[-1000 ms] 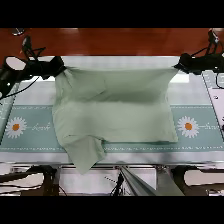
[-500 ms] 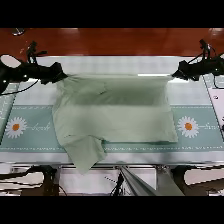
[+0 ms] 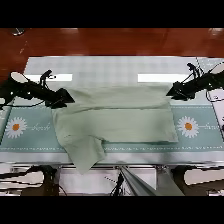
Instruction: Fold the shirts.
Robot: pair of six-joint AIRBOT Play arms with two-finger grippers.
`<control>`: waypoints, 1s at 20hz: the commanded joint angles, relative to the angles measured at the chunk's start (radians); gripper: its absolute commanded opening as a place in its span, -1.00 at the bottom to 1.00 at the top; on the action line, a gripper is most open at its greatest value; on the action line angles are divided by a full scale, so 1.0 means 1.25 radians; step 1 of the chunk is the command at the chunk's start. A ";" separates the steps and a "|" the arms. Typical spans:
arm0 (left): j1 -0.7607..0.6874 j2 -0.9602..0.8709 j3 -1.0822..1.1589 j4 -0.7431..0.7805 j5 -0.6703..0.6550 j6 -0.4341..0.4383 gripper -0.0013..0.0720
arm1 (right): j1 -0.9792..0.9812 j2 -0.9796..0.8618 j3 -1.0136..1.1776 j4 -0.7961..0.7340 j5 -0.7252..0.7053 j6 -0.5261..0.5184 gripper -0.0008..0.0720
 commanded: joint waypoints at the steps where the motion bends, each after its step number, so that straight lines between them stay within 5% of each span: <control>1: 0.035 -0.001 0.025 0.066 -0.123 -0.025 0.95 | -0.019 0.033 -0.002 -0.016 0.055 0.029 0.73; 4: 0.108 0.045 0.015 0.135 -0.235 -0.021 0.95 | -0.081 0.131 -0.019 -0.084 0.099 0.027 0.73; 10: 0.189 0.228 -0.277 0.298 -0.180 -0.052 0.95 | -0.140 0.429 -0.386 0.022 -0.061 0.024 0.73; 14: 0.187 0.292 -0.441 0.185 -0.099 -0.026 0.95 | -0.140 0.535 -0.569 0.173 -0.116 -0.047 0.73; 20: 0.186 0.293 -0.522 -0.013 -0.064 0.049 0.95 | -0.141 0.544 -0.593 0.165 -0.118 -0.075 0.73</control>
